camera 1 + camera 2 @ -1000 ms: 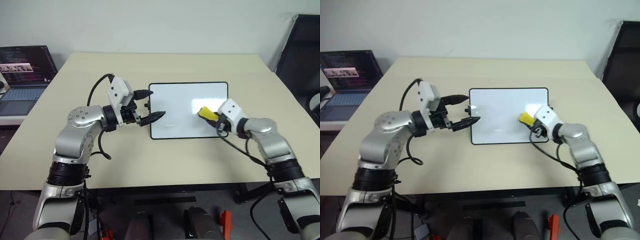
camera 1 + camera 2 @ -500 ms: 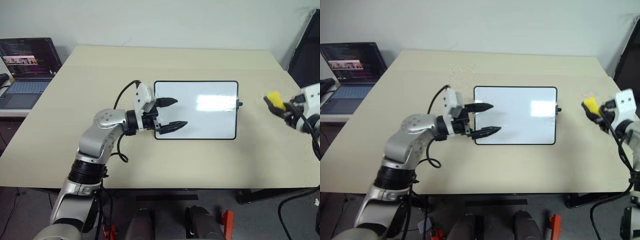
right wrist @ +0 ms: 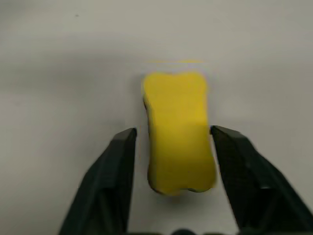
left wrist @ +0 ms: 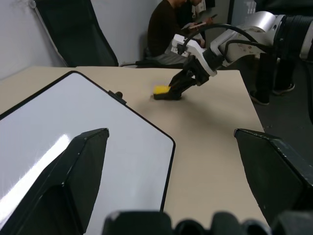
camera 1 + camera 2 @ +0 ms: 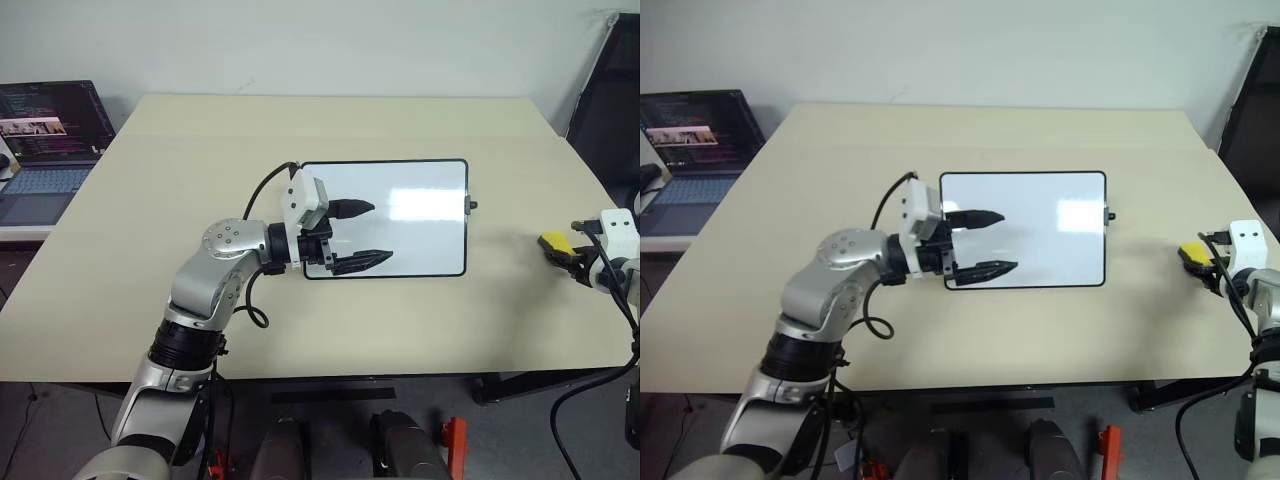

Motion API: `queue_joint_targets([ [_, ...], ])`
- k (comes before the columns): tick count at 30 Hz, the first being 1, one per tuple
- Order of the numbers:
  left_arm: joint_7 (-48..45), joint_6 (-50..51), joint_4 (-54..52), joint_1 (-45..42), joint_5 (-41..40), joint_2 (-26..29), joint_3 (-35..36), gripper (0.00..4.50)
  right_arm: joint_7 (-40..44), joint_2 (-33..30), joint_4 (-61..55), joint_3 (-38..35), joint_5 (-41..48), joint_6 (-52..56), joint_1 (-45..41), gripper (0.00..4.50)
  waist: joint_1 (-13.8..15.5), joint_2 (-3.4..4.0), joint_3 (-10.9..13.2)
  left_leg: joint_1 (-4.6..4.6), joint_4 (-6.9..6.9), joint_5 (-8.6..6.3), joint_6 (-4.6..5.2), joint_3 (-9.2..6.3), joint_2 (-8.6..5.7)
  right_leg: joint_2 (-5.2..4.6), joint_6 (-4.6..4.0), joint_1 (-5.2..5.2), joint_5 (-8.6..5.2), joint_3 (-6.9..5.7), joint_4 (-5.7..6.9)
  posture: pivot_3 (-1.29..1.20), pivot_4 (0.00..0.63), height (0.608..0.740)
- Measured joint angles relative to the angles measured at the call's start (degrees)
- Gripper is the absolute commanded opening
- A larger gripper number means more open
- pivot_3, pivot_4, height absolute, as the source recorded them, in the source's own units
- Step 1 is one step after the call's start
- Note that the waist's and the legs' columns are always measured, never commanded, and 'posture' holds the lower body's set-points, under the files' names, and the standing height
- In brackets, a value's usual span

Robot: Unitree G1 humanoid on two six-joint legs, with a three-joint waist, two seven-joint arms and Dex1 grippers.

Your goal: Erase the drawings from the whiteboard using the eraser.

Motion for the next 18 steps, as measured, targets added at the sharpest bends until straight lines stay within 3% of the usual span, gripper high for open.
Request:
queue_joint_targets([
  [2, 0.7, 0.0, -0.1, 0.1, 0.0, 0.3, 0.1, 4.50, 0.1, 0.0, 0.5, 0.4, -0.1, -0.2, -0.3, 4.39, 0.0, 0.00, 0.0, 0.00, 0.00, 0.00, 0.00, 0.00, 0.00, 0.00, 0.00, 0.00, 0.00, 0.01, 0.00, 0.00, 0.150, 0.740],
  [3, 0.9, 0.0, -0.1, 0.2, 0.0, 0.4, 0.5, 4.50, 0.1, 0.0, 0.4, 0.5, -0.1, -0.2, -0.4, 4.46, 0.0, 0.00, 0.0, 0.00, 0.00, 0.00, 0.00, 0.00, 0.00, 0.00, 0.00, 0.00, 0.00, 0.01, 0.00, 0.00, 0.150, 0.740],
  [7, 6.0, -2.1, 0.5, 0.4, 1.7, 0.6, 3.7, 4.50, 0.1, 0.0, -4.6, 0.3, 0.5, 1.0, -0.4, 4.46, -0.1, 0.08, 0.1, 0.01, 0.01, 0.00, 0.00, 0.00, 0.00, 0.00, 0.00, 0.00, 0.00, 0.02, 0.04, 0.00, 0.150, 0.740],
  [10, 14.4, -3.7, 3.2, -0.2, 3.1, 0.2, 9.9, 4.50, -1.4, 1.5, -13.1, -2.3, 2.8, 0.5, -0.8, 4.46, -0.2, 0.10, 0.1, 0.06, 0.01, 0.00, 0.00, -0.04, 0.05, 0.04, 0.09, 0.00, -0.05, 0.01, 0.10, 0.00, 0.150, 0.740],
  [15, 36.9, -3.7, 13.2, -3.4, 8.9, -0.8, 21.1, 4.50, -7.9, 13.7, -17.6, -4.0, 4.5, -9.9, -0.6, 4.46, -0.1, 0.03, 0.0, 0.30, 0.02, 0.00, 0.00, -0.07, 0.03, 0.03, 0.11, 0.26, -0.06, -0.01, 0.11, 0.00, 0.150, 0.740],
  [18, 42.5, -5.2, 17.1, -2.0, 11.7, -1.4, 22.5, 4.50, -11.6, 17.1, -11.7, -4.0, 4.0, -15.0, 0.7, 4.46, 0.9, 0.04, 0.0, 0.19, 0.00, 0.00, -0.01, -0.05, -0.15, -0.22, -0.04, 0.21, 0.04, -0.05, 0.10, 0.00, 0.150, 0.740],
])
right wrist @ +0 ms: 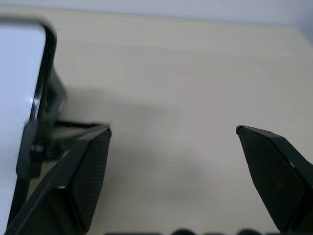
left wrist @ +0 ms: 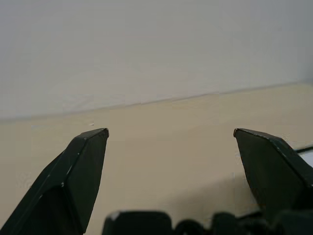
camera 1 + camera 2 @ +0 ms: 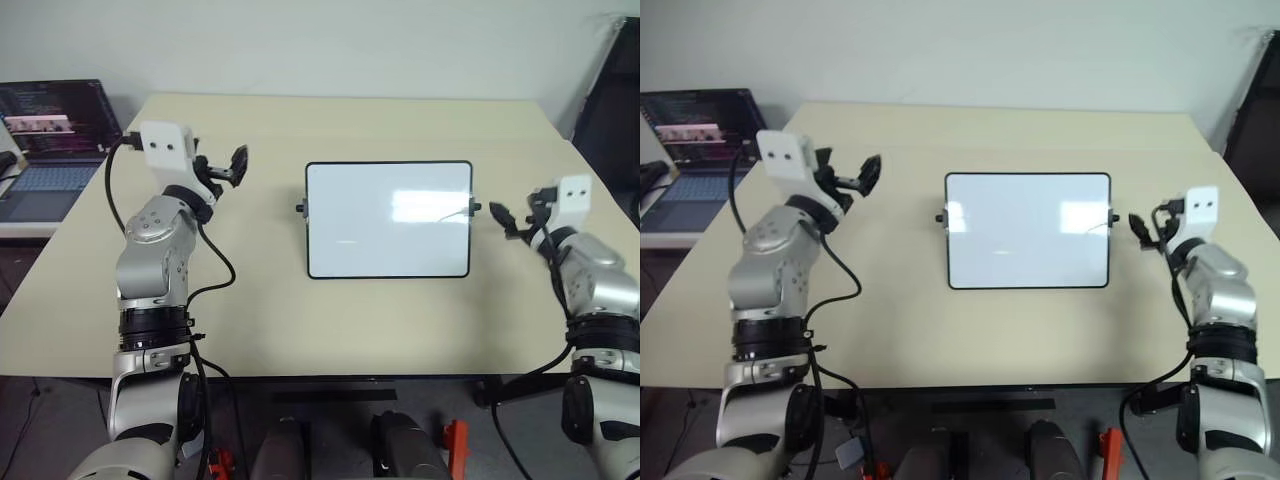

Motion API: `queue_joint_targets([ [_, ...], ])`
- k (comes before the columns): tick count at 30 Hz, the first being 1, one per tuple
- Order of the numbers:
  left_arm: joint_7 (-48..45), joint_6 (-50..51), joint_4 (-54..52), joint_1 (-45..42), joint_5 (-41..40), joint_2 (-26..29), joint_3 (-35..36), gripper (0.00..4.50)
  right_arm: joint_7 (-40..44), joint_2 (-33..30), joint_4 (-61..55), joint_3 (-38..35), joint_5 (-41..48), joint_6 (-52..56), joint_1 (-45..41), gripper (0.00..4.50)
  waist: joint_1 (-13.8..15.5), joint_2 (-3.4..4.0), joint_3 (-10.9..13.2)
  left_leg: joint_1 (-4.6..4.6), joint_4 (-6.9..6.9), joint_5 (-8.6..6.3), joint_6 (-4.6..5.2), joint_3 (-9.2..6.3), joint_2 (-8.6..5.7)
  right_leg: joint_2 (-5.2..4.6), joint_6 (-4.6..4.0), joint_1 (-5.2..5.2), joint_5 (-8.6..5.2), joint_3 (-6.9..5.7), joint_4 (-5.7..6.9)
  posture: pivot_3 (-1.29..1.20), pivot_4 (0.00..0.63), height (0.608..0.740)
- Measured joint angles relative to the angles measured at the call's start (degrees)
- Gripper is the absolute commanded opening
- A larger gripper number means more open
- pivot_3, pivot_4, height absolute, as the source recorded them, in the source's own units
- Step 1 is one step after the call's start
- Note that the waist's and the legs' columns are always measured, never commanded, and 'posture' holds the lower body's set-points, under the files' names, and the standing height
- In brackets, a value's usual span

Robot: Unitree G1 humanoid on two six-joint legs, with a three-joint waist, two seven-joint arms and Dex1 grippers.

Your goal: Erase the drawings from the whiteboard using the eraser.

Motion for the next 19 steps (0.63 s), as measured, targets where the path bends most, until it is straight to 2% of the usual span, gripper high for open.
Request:
queue_joint_targets([
  [6, 3.7, -6.0, 6.8, 2.2, 3.5, -5.6, -2.8, 4.50, -4.6, 1.8, 7.7, -0.3, -0.5, -9.6, -0.1, 4.46, 1.2, 0.00, 0.0, -0.27, 0.03, 0.00, -0.01, -0.03, -0.15, -0.16, 0.13, -0.12, 0.10, -0.04, -0.14, 0.00, 0.150, 0.740],
  [13, 4.7, -15.3, 16.7, 4.2, 7.7, -8.9, -7.0, 4.50, -4.7, 4.0, 10.5, -0.2, -0.4, -13.0, 0.2, 4.46, 0.0, 0.00, 0.0, -0.16, 0.02, 0.01, 0.00, -0.01, -0.08, -0.06, 0.11, -0.12, 0.10, -0.01, -0.01, 0.00, 0.150, 0.740],
  [19, 5.9, -18.8, 18.8, 4.6, 8.7, -10.1, -7.6, 4.50, -3.3, 4.2, 11.8, -0.2, 0.5, -14.2, 0.0, 4.46, -0.2, 0.00, 0.0, -0.16, 0.02, 0.01, 0.00, -0.02, -0.09, -0.06, 0.12, -0.11, 0.10, 0.00, 0.00, 0.00, 0.150, 0.740],
])
